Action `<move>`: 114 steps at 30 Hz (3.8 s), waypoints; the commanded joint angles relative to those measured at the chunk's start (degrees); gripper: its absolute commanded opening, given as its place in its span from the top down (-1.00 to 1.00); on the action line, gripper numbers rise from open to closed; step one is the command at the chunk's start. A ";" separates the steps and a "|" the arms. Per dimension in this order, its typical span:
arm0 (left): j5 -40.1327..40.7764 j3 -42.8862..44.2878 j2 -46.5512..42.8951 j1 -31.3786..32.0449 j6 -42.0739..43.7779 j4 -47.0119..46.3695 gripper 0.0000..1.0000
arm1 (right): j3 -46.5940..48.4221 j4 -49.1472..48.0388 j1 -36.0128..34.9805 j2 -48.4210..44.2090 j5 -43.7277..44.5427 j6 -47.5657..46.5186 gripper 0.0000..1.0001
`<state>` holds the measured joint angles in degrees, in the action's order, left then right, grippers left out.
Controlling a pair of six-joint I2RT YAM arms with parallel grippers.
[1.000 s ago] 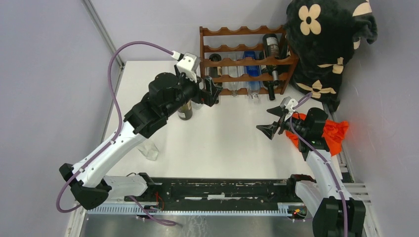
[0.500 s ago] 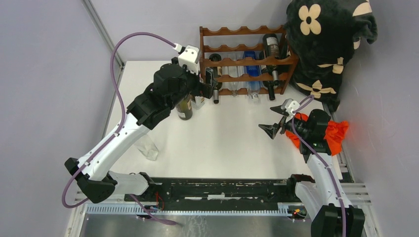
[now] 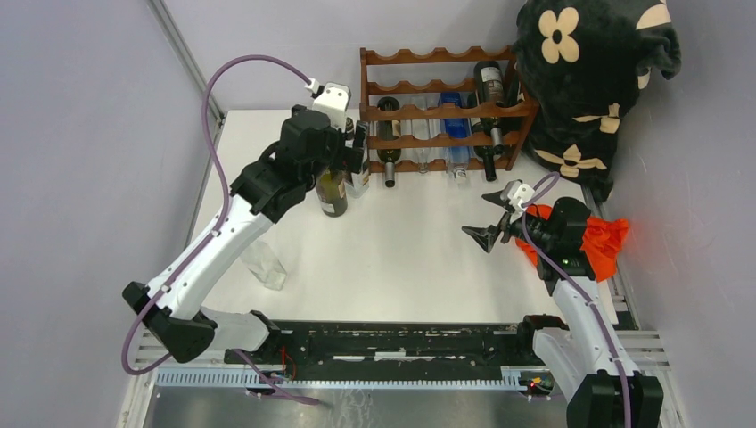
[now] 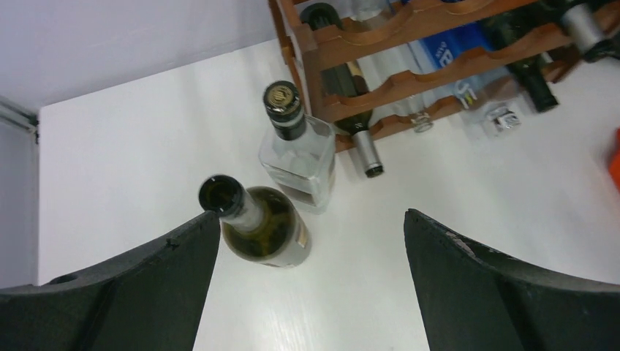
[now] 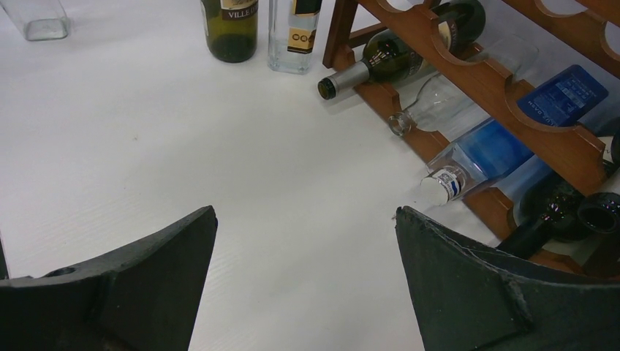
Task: Put the wine bottle on the wine rack
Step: Move the wine bottle to the center of the board.
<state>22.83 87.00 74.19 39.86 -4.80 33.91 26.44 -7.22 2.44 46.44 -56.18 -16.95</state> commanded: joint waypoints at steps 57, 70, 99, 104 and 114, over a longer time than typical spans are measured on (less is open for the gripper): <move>-28.71 22.21 22.05 -11.30 11.35 3.01 0.96 | 0.81 -0.60 -2.13 2.65 3.54 -4.61 -0.96; -33.37 18.47 15.62 -5.88 11.65 3.56 0.96 | 0.81 -0.68 -2.16 2.95 2.27 -4.68 -0.96; -28.21 5.90 15.27 19.69 5.00 -8.75 0.44 | 1.17 -0.42 -2.17 3.32 2.75 -5.01 -0.96; -28.93 5.53 15.67 19.82 2.62 -9.88 0.06 | 1.34 0.06 -2.13 3.49 3.08 -5.59 -0.96; -25.94 7.11 13.13 19.91 1.21 -11.00 -0.63 | 1.86 1.65 -2.09 3.98 3.27 -7.56 -0.96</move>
<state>-5.50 91.05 91.31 59.59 -1.32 27.20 26.44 -5.13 0.49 50.13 -52.88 -22.90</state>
